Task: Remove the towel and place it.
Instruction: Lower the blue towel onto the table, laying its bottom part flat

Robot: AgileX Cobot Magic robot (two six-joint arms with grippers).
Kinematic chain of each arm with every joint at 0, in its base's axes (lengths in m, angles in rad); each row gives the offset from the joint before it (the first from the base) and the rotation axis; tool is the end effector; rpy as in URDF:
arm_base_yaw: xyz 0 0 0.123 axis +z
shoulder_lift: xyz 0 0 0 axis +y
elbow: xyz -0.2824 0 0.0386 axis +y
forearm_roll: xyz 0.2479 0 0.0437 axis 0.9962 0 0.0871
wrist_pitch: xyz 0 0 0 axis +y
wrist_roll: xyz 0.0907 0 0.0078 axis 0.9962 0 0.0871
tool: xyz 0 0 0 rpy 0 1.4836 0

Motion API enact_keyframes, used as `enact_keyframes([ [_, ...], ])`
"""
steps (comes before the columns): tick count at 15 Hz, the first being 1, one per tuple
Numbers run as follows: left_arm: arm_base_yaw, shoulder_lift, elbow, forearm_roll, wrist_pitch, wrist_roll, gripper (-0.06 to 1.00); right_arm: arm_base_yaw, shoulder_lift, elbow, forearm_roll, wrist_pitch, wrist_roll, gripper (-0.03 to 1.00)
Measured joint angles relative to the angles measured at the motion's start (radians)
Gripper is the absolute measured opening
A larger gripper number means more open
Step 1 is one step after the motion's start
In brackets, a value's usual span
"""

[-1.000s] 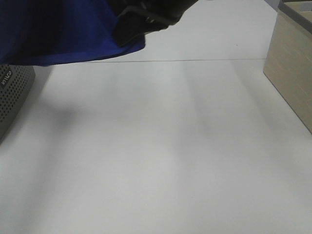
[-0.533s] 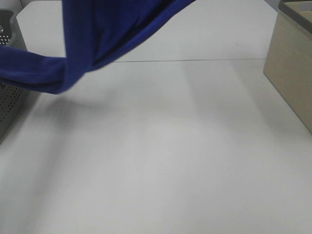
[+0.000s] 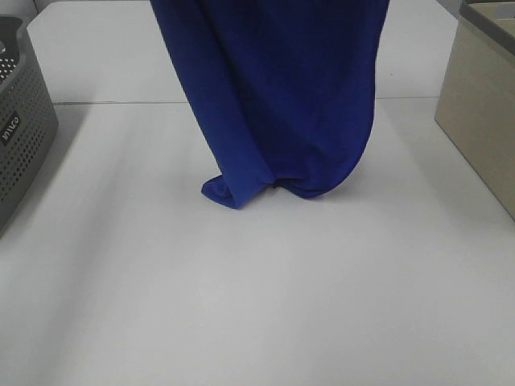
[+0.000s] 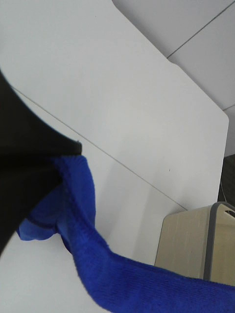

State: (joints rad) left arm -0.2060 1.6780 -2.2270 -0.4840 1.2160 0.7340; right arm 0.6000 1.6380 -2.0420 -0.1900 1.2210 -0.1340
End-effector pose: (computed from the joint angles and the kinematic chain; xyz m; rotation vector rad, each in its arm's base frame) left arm 0.3125 -0.1059 0.5242 1.0046 1.7989 -0.2618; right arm 0.2858 0.1760 0.4804 -0.8027 2.1349 0.0044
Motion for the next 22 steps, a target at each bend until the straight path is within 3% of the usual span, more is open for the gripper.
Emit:
enact_keyframes([
  [5, -0.002, -0.061, 0.0, 0.148, 0.01, -0.277, 0.0, 0.001, -0.129, 0.144, 0.071, -0.002, 0.0, 0.02],
  [8, -0.008, -0.015, 0.0, 0.208, 0.019, -0.365, 0.0, 0.002, -0.099, 0.15, 0.003, -0.034, -0.008, 0.02],
  [10, -0.007, 0.1, 0.0, 0.292, -0.027, -0.381, 0.0, 0.002, 0.001, 0.153, -0.164, -0.26, 0.0, 0.02],
  [14, -0.007, 0.216, 0.0, 0.362, -0.542, -0.381, 0.0, -0.074, 0.147, 0.122, -0.356, -0.839, 0.184, 0.02],
  [15, -0.007, 0.222, 0.0, 0.364, -0.617, -0.378, 0.0, -0.091, 0.173, 0.086, -0.369, -0.928, 0.204, 0.02],
  [16, -0.007, 0.222, -0.002, 0.366, -0.777, -0.37, 0.0, -0.094, 0.192, 0.032, -0.381, -0.973, 0.208, 0.02],
  [19, -0.007, 0.211, -0.072, 0.368, -0.773, -0.337, 0.0, -0.094, 0.198, -0.06, -0.383, -0.979, 0.198, 0.02],
  [22, -0.007, 0.199, -0.162, 0.366, -0.592, -0.292, 0.0, -0.094, 0.182, -0.077, -0.377, -0.887, 0.179, 0.02],
])
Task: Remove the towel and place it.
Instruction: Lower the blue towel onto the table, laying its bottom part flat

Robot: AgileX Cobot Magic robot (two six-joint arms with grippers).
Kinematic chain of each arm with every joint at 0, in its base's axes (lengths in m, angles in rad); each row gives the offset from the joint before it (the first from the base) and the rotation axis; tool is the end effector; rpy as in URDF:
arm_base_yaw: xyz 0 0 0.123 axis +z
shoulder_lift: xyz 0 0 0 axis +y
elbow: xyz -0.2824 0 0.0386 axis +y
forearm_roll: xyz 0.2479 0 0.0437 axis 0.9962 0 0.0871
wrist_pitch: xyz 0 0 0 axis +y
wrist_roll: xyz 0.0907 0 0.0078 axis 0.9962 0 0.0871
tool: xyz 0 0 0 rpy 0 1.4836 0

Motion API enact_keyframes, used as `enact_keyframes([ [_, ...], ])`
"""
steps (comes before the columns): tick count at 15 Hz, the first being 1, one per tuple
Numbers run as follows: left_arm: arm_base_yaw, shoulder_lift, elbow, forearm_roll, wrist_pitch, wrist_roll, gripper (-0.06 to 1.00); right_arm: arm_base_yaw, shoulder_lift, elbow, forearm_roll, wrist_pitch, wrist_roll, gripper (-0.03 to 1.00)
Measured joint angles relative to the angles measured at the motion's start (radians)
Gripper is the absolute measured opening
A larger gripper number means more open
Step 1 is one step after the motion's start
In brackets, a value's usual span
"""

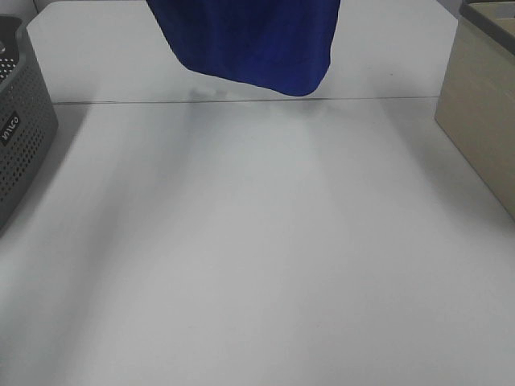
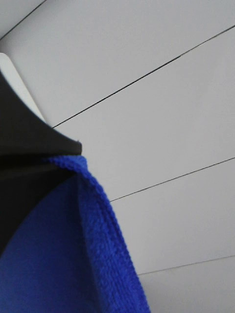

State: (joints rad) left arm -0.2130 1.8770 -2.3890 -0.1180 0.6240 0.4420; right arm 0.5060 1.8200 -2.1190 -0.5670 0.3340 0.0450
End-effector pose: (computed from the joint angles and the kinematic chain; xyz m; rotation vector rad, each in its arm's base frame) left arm 0.3969 -0.0923 0.5381 0.4907 1.5150 0.0489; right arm 0.3754 0.1896 0.5109 -0.5778 1.3540 -0.1223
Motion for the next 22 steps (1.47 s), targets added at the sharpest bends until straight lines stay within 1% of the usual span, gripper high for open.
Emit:
enact_keyframes([
  [1, 0.0, -0.011, -0.007, -0.001, 0.062, 0.003, 0.0, 0.0, -0.011, 0.0, 0.024, 0.045, -0.004, 0.02],
  [2, 0.0, -0.025, -0.008, -0.001, 0.132, 0.005, 0.0, 0.0, -0.027, 0.0, 0.069, 0.109, -0.019, 0.02],
  [3, 0.0, -0.038, -0.008, -0.005, 0.197, 0.008, 0.0, 0.002, -0.044, 0.0, 0.125, 0.168, -0.052, 0.02],
  [5, 0.0, -0.064, -0.008, -0.007, 0.277, 0.008, 0.0, 0.02, -0.081, 0.0, 0.243, 0.269, -0.14, 0.02],
  [6, 0.0, -0.078, -0.008, -0.005, 0.293, 0.008, 0.0, 0.043, -0.095, 0.0, 0.276, 0.29, -0.175, 0.02],
  [7, 0.0, -0.098, -0.009, 0.011, 0.285, 0.008, 0.0, 0.071, -0.102, 0.0, 0.304, 0.293, -0.222, 0.02],
  [9, 0.0, -0.099, -0.013, 0.033, 0.266, 0.008, 0.0, 0.071, -0.087, 0.0, 0.305, 0.289, -0.23, 0.02],
  [11, 0.0, -0.078, -0.014, 0.067, 0.227, 0.008, 0.0, 0.07, -0.05, 0.0, 0.297, 0.229, -0.236, 0.02],
  [13, 0.0, -0.041, -0.014, 0.106, 0.17, 0.008, 0.0, 0.061, -0.002, 0.0, 0.29, 0.125, -0.236, 0.02],
  [15, 0.0, 0.01, -0.014, 0.13, 0.075, 0.008, 0.0, 0.015, 0.045, 0.0, 0.29, 0.004, -0.212, 0.02],
  [17, 0.0, 0.062, -0.014, 0.136, -0.063, 0.008, 0.0, -0.045, 0.099, -0.006, 0.319, -0.138, -0.163, 0.02],
  [18, 0.0, 0.078, -0.014, 0.136, -0.109, 0.008, 0.0, -0.073, 0.13, -0.021, 0.344, -0.204, -0.148, 0.02],
  [20, 0.0, 0.142, -0.014, 0.138, -0.29, 0.008, 0.0, -0.103, 0.19, -0.066, 0.398, -0.29, -0.129, 0.02],
  [21, 0.0, 0.171, -0.014, 0.139, -0.381, 0.008, 0.0, -0.12, 0.23, -0.107, 0.426, -0.322, -0.127, 0.02],
  [22, 0.0, 0.198, -0.013, 0.139, -0.458, 0.008, 0.0, -0.138, 0.268, -0.153, 0.453, -0.334, -0.125, 0.02],
])
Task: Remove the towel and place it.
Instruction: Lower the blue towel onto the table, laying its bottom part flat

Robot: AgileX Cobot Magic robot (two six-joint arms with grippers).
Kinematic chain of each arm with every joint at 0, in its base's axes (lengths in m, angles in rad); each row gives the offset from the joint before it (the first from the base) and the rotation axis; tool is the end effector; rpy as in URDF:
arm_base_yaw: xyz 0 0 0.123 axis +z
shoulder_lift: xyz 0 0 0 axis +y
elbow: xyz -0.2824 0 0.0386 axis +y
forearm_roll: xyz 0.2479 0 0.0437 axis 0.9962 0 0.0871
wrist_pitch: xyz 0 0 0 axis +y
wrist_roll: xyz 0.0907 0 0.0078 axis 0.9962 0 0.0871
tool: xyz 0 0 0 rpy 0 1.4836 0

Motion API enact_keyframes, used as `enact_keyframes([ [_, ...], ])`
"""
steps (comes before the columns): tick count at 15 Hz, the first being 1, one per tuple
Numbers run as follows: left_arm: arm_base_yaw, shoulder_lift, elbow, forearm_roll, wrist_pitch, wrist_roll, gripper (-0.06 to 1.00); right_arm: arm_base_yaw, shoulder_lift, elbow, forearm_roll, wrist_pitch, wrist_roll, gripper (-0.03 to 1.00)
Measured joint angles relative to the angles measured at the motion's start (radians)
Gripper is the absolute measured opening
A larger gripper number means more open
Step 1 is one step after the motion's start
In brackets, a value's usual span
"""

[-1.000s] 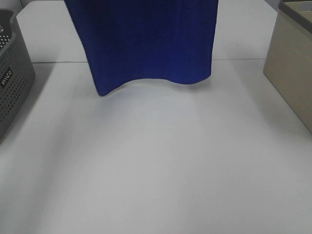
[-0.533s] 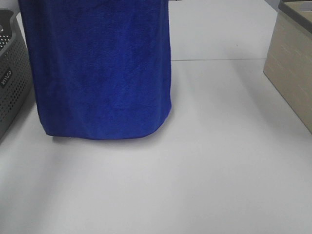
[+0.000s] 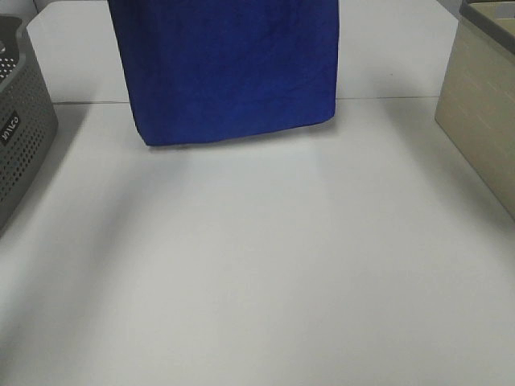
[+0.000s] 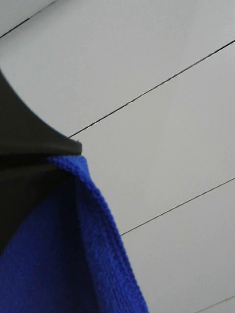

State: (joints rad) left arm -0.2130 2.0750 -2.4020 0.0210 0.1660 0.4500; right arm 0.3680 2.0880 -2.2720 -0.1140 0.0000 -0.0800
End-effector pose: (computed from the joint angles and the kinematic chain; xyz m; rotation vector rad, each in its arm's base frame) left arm 0.4685 -0.1010 0.4949 0.4417 1.2501 0.2212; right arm 0.4634 0.1787 0.4620 -0.3608 1.2500 0.1488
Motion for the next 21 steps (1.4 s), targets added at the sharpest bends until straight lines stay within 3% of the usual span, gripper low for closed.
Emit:
enact_keyframes([
  [1, 0.0, 0.029, 0.0, 0.007, -0.069, 0.0, 0.0, -0.032, 0.058, -0.065, 0.049, 0.0, 0.013, 0.02],
  [2, 0.0, 0.033, 0.0, 0.014, -0.056, 0.001, 0.0, -0.043, 0.069, -0.068, 0.063, 0.0, 0.013, 0.02],
  [4, -0.002, 0.035, 0.0, 0.018, 0.047, 0.003, 0.0, -0.047, 0.074, -0.07, 0.074, 0.078, 0.013, 0.02],
  [7, -0.018, 0.035, 0.0, 0.019, 0.245, 0.027, 0.0, -0.051, 0.068, -0.076, 0.092, 0.282, 0.013, 0.02],
  [11, -0.049, 0.014, 0.0, 0.019, 0.63, 0.048, 0.0, -0.057, 0.014, -0.076, 0.155, 0.789, -0.05, 0.02],
  [14, -0.049, -0.033, 0.0, 0.023, 0.895, 0.048, 0.0, -0.057, -0.007, -0.077, 0.248, 1.048, -0.113, 0.02],
  [17, -0.049, -0.095, 0.0, 0.023, 1.042, 0.046, 0.0, -0.057, -0.059, -0.077, 0.331, 1.199, -0.14, 0.02],
  [21, -0.049, -0.144, 0.02, -0.006, 1.048, -0.002, 0.0, -0.057, -0.11, -0.074, 0.351, 1.215, -0.143, 0.02],
])
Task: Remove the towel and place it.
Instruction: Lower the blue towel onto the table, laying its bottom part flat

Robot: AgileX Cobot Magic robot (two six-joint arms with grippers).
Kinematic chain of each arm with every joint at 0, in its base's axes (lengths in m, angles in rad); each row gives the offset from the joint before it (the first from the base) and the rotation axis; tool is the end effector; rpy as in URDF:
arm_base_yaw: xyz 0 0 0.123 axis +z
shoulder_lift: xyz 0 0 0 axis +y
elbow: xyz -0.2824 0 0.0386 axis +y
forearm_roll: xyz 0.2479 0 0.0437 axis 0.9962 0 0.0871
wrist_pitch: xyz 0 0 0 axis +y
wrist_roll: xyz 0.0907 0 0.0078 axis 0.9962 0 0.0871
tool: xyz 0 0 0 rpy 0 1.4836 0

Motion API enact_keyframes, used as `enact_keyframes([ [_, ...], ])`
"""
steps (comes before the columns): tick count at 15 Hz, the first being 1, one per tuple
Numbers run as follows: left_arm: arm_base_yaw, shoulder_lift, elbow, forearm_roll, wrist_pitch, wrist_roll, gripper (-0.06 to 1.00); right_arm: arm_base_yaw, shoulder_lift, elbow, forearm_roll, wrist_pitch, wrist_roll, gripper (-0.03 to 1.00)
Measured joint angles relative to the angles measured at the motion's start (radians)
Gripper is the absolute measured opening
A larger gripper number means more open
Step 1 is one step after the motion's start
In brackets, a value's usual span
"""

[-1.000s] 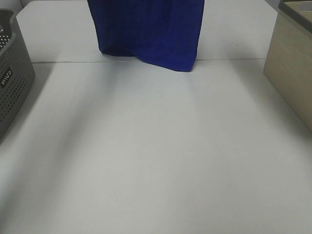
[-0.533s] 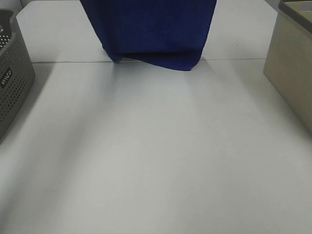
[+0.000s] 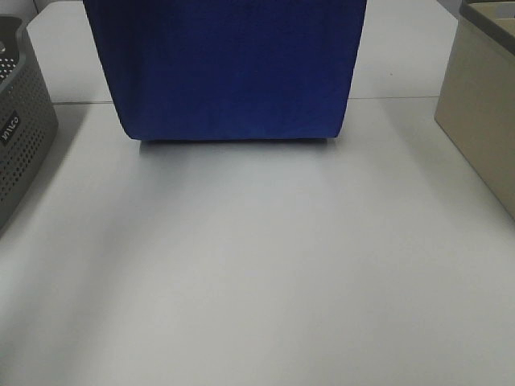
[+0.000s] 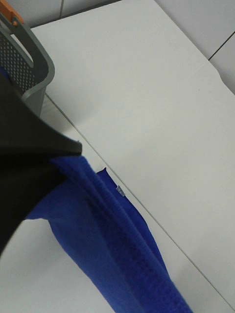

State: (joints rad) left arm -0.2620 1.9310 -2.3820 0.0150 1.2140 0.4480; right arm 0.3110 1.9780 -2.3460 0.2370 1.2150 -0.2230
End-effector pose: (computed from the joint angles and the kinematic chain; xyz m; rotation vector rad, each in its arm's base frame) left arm 0.3970 -0.1051 0.4640 0.7802 2.1095 0.1188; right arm 0.4011 0.1500 0.4363 -0.6274 2.2370 0.3442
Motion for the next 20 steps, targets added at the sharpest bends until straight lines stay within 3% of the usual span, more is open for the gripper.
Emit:
enact_keyframes([
  [2, 0.0, -0.035, 0.091, -0.02, 0.0, -0.021, 0.0, 0.0, -0.029, 0.067, 0.004, 0.001, 0.0, 0.02],
  [13, -0.004, -0.282, 0.877, -0.248, -0.005, -0.044, 0.0, 0.0, -0.279, 0.786, 0.059, 0.0, 0.0, 0.02],
  [17, -0.005, -0.388, 1.083, -0.314, -0.006, -0.047, 0.0, 0.0, -0.369, 0.995, 0.133, -0.002, 0.002, 0.02],
  [20, -0.005, -0.492, 1.157, -0.349, -0.006, -0.06, 0.0, 0.001, -0.46, 1.079, 0.166, -0.002, 0.006, 0.02],
])
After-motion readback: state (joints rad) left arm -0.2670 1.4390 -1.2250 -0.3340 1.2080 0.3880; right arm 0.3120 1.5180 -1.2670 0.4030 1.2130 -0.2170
